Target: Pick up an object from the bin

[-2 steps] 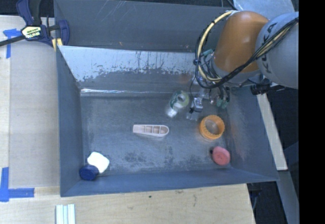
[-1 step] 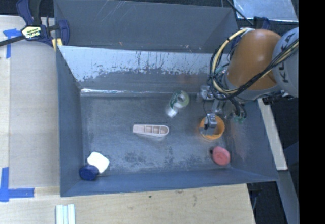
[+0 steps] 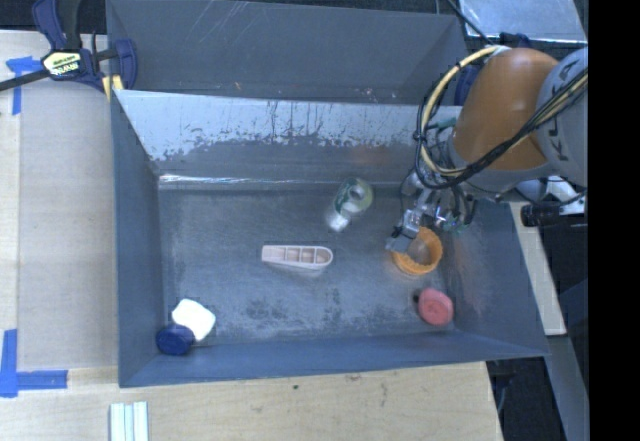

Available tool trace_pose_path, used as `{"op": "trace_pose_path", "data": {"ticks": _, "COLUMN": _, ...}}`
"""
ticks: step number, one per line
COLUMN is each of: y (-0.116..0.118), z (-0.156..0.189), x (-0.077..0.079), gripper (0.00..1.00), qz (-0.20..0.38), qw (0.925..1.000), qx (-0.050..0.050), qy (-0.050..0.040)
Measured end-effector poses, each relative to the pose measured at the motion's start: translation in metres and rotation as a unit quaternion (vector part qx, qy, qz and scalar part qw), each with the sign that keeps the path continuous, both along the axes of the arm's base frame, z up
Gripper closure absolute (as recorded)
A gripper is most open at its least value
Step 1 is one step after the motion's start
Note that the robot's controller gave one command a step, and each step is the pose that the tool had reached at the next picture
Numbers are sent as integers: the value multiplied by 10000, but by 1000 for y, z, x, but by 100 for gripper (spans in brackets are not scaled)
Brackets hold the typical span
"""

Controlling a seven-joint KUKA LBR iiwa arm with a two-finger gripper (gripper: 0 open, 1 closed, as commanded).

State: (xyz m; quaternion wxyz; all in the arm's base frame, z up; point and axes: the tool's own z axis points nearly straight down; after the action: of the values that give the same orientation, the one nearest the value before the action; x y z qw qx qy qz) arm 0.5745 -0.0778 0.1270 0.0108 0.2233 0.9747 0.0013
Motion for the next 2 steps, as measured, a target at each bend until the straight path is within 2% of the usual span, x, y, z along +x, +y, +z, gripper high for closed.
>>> {"op": "trace_pose_path", "data": {"ticks": 1, "y": -40, "z": -57, "x": -17, "gripper": 100, "qz": 217, "qw": 9998, "qx": -14, "qy": 24}}
{"op": "trace_pose_path", "data": {"ticks": 2, "y": -40, "z": -57, "x": -17, "gripper": 100, "qz": 219, "qw": 9998, "qx": -14, "qy": 25}}
